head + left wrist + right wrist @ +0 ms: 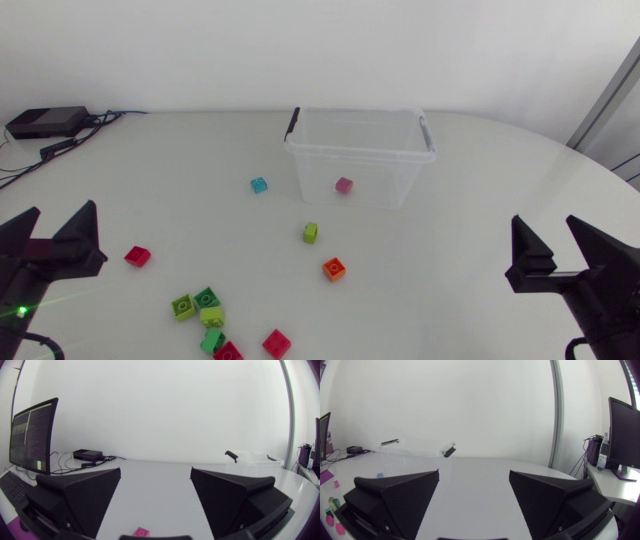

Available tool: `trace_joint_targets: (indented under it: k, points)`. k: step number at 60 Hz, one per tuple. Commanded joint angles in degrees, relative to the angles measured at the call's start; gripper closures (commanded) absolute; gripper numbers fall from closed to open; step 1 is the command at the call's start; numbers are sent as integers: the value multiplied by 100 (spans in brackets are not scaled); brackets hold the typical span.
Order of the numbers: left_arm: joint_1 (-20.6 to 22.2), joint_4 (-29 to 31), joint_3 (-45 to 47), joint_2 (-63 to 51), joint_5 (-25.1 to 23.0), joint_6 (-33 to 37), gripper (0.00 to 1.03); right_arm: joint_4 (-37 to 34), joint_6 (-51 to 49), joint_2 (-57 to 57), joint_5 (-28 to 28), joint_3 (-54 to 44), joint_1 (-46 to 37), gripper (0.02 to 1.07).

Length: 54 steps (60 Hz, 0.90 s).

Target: Pick up the duplo bricks and place them in the container

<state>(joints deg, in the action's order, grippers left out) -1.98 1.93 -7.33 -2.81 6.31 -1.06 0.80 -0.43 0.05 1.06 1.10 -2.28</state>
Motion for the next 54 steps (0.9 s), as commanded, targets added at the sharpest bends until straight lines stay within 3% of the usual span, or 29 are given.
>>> trace_joint_targets:
  k: [1, 18, 37, 54]
  points:
    - [66, 97, -436, -326, -24, 53, 7, 78, -54, 47, -36, 215, 44, 6]
    - [145, 685, -1649, -2004, -77, -26, 8, 78, 87, 1629, 35, 1234, 211, 6]
    - [154, 2311, -3064, -4263, -209, -79, 11, -124, 262, 3194, 70, 1999, 474, 6]
    - [-154, 3428, -4109, -6469, -261, 1046, 10, -361, 368, 4459, 316, 2403, 483, 6]
